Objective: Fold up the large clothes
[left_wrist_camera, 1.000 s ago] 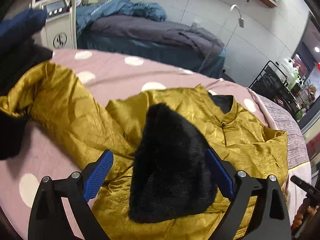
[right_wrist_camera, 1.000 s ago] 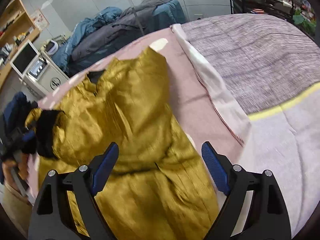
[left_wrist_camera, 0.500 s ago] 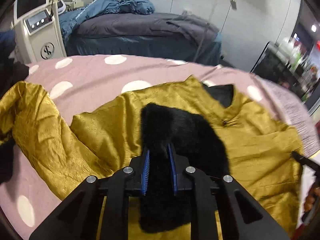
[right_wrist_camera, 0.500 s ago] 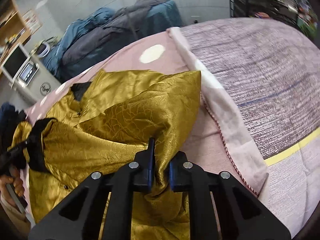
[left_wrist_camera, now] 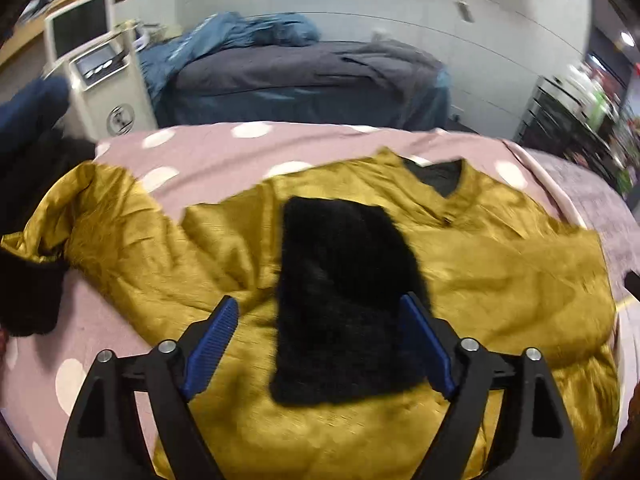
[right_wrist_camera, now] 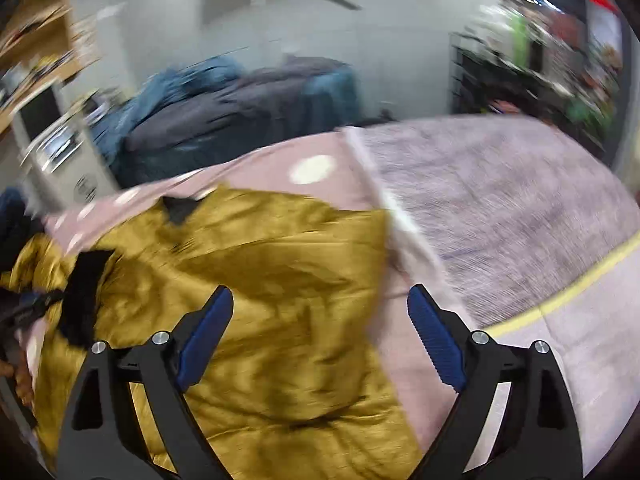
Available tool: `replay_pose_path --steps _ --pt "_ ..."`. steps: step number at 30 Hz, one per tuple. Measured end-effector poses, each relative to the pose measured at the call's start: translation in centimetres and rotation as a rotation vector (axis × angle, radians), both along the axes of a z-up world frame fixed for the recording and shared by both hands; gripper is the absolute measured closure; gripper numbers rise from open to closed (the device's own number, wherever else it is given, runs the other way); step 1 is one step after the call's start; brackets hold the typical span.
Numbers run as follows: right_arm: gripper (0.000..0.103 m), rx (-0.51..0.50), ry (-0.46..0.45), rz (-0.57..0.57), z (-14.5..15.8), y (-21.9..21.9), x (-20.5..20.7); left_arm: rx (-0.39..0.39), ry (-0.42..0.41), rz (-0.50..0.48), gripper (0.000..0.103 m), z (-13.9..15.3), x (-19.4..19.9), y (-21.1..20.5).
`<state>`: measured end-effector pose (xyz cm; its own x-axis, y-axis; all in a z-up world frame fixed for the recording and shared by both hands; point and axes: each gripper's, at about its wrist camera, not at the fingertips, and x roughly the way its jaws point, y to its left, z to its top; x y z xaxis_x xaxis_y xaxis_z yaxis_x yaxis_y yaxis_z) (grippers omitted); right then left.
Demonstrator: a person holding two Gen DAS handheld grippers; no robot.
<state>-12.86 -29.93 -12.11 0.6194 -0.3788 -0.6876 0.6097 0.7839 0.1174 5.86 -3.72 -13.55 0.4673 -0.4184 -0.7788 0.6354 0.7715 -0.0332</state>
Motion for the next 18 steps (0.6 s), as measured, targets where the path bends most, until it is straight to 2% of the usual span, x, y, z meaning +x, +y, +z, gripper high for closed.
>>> replay_pose_path --steps 2,4,6,8,9,10,12,15,18 --pt "0.015 0.005 0.067 0.156 -1.0 2.4 2.3 0.012 0.036 -0.042 0.017 -1.0 -0.8 -1.4" --pt "0.015 -0.016 0.151 0.223 -2.7 4.1 4.0 0.055 0.056 -0.029 0.016 -2.4 -1.0 -2.3" --pt "0.015 -0.007 0.249 0.232 -5.0 4.7 5.3 0.132 0.092 0.008 0.014 -4.5 -0.4 -3.1" --pt "0.011 0.089 0.340 0.224 -8.2 4.4 6.0 0.127 0.129 0.026 0.007 -5.9 0.1 -3.0" --pt "0.009 0.117 0.348 0.215 -9.1 4.3 6.0 0.123 0.146 0.036 0.005 -6.3 0.4 -3.0" --pt "0.006 0.094 0.312 0.218 -9.2 4.5 5.7 0.119 0.171 0.042 0.005 -6.7 0.8 -2.8" --pt "0.006 0.038 0.319 0.224 -9.5 5.3 5.7 0.102 0.201 0.046 0.005 -7.1 1.4 -2.4" --pt "0.006 -0.029 0.341 0.213 -10.0 6.2 5.9 0.121 0.200 0.043 0.005 -7.4 1.5 -2.7" --pt "0.005 -0.004 0.341 0.190 -10.0 5.8 6.0 0.116 0.193 0.061 0.005 -7.0 1.4 -2.8"
